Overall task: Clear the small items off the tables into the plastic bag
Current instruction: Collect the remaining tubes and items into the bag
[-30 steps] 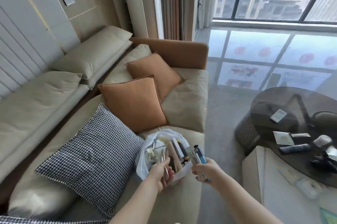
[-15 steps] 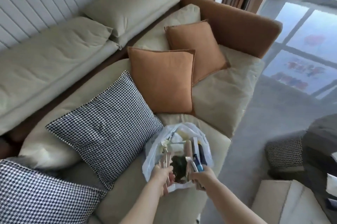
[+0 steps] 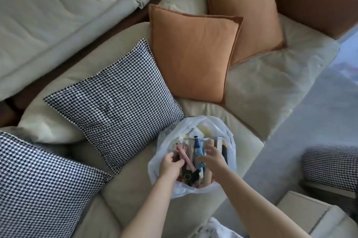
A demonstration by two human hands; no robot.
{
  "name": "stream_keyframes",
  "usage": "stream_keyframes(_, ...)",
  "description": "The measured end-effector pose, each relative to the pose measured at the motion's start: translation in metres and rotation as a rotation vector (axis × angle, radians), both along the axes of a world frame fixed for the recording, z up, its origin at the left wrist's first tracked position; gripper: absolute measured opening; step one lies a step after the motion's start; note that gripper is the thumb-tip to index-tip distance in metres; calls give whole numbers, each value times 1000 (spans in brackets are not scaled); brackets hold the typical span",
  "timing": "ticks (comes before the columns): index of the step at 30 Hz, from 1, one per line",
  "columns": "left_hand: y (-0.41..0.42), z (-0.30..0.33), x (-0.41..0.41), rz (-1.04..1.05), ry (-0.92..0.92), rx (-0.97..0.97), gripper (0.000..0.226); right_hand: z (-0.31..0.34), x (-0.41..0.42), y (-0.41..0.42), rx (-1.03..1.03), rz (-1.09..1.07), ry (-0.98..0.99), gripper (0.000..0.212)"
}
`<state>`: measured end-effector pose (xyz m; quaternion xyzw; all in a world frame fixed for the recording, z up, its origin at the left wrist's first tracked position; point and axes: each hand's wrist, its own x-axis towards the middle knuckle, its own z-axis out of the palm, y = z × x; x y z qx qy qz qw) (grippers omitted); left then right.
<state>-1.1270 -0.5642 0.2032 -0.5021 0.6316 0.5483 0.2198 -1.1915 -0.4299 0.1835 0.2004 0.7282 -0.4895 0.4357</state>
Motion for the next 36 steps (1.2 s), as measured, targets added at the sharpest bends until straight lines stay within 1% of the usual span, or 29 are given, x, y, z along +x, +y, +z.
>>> stream_keyframes(3,0,5,4,34,24,-5,51,-1,-7,20,45,20,33,50)
stream_keyframes(6,-2,12,7,25,66,-80,39,-2,-13,40,49,3,39,38)
stream_keyframes(8,-4,16,8,16,92,-223,26,-5,-18,51,61,-53,36,39)
stream_keyframes(10,-5,19,9,-62,71,-484,16,-11,-22,61,113,-64,74,40)
stream_keyframes(12,-4,18,11,-172,27,-718,21,-22,-24,70,202,-20,122,41)
stream_keyframes(13,-3,15,12,-195,6,-764,29,-28,-24,74,247,9,140,44)
stream_keyframes(14,-2,12,12,-191,-12,-768,38,-34,-23,78,290,41,150,47)
stream_keyframes(17,0,0,16,-153,-64,-698,61,-56,-22,84,355,139,156,59)
stream_keyframes(19,0,-10,19,-88,-51,-608,66,-69,-21,86,334,128,125,68)
stream_keyframes(21,-1,-19,24,-32,-19,-531,56,-77,-21,85,238,12,59,75)
stream_keyframes(22,-2,-21,26,-28,-18,-518,48,-80,-21,84,198,-42,37,77)
stream_keyframes(24,-5,-21,28,-44,-20,-532,33,-79,-22,83,191,-109,24,79)
stream_keyframes(26,-10,-16,28,-34,36,-520,21,-73,-23,81,233,-154,21,72)
stream_keyframes(27,-15,-11,26,-28,71,-504,21,-68,-23,79,240,-165,25,61)
stream_keyframes(30,-34,11,17,-42,134,-495,31,-43,-27,76,189,-202,88,12)
stream_keyframes(31,-42,19,13,-49,153,-485,33,-32,-29,74,170,-210,119,3)
stream_keyframes(34,-69,41,-1,-70,189,-490,31,2,-32,64,134,-197,211,6)
stream_keyframes(36,-83,56,-8,-65,204,-509,34,24,-30,54,119,-169,253,11)
